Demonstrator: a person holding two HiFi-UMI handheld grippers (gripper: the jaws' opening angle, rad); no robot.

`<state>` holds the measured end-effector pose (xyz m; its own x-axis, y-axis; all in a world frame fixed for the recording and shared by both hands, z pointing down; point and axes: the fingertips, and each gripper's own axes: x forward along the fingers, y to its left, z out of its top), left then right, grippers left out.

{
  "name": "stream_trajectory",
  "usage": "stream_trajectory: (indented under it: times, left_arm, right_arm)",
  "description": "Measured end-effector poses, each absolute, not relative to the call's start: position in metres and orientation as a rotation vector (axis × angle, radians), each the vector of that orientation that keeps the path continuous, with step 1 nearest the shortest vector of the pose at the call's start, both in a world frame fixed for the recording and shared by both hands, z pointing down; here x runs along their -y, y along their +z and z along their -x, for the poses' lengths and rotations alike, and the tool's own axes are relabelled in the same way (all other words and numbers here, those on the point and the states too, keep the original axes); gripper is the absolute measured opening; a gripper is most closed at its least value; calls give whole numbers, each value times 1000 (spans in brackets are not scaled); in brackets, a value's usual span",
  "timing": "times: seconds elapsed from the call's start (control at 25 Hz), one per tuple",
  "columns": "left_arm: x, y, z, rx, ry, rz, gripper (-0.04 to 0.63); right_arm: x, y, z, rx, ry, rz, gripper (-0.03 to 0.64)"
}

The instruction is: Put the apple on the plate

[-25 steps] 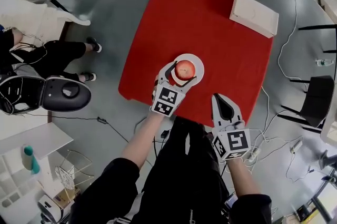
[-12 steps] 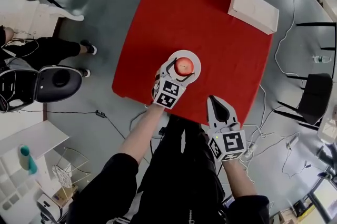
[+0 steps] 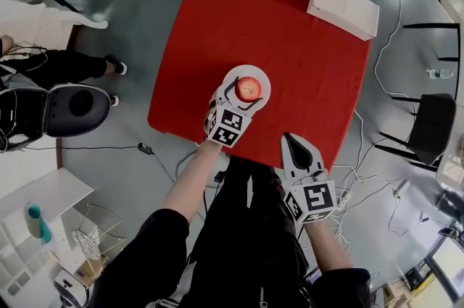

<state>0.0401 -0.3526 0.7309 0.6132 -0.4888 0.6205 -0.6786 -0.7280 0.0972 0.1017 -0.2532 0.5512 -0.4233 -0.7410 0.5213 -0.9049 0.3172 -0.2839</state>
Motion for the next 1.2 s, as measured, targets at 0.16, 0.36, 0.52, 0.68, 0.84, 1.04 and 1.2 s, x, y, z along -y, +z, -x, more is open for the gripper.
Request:
stream_trajectory:
  times: [0.16,0.36,0.52,0.68,0.84,1.04,1.2]
  left_arm:
    - [345,736,-42,894,843,-2522,388]
    - [344,733,-41,907,849,-2541,390]
    - [345,725,-35,934,837,-2548,390]
    - [340,719,-31,944,824,-2553,390]
    - [336,712,-30,950,819,-2559,390]
    - [321,680,-29,988,727,-2590,387]
    - [312,635,-20,1062,618,-2643,300]
  right_arm:
    - [249,553,-103,2289,793,-1487,11]
    - [247,550,-104,2293,789,-1487,11]
    - [242,548,-105,2295,790,-1487,11]
    - [235,546,-103,2304,780,-1485,11]
    - [241,543,-99,2323,767,-1477,11]
    - [238,531,-93,2358,721,-1453,11]
    - [239,516,-89,2392,675,-1432,11]
